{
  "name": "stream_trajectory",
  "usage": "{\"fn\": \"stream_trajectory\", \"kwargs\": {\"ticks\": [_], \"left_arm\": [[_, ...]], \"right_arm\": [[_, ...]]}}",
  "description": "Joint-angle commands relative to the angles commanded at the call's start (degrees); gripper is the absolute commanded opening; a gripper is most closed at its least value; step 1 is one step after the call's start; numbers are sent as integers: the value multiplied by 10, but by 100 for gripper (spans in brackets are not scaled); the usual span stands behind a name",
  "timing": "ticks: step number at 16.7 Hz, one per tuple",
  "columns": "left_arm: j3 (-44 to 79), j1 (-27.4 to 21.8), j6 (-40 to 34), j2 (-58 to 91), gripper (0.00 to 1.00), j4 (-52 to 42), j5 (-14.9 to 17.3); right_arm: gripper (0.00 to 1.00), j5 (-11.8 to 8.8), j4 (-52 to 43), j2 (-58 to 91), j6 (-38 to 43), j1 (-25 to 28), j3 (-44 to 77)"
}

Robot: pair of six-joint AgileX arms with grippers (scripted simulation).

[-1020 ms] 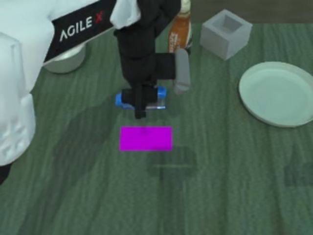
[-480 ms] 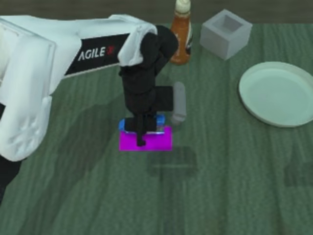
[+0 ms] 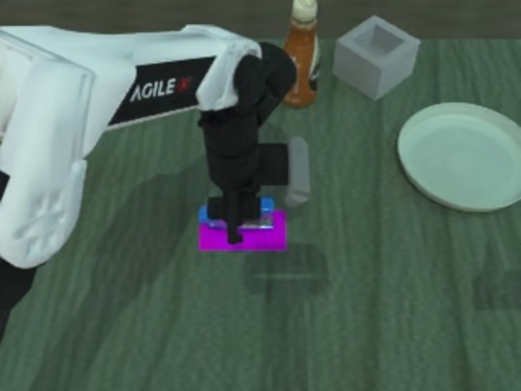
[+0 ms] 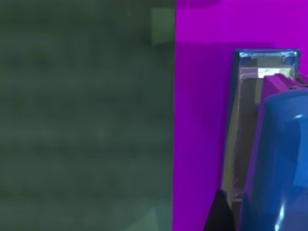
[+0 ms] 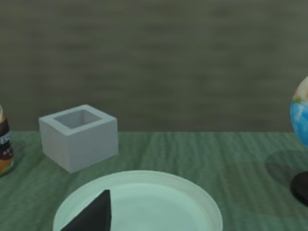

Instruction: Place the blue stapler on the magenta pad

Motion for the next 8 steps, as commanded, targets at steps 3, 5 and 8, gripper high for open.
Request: {"fn": "stream_trajectory", "kwargs": {"ticks": [3, 5, 8], "left_arm": [[0, 0, 0, 0, 68, 0, 0], [0, 0, 0, 0, 83, 0, 0], [0, 0, 0, 0, 100, 0, 0]], "right_arm": [[100, 0, 0, 0, 0, 0, 0], [100, 0, 0, 0, 0, 0, 0], [100, 0, 0, 0, 0, 0, 0]]}}
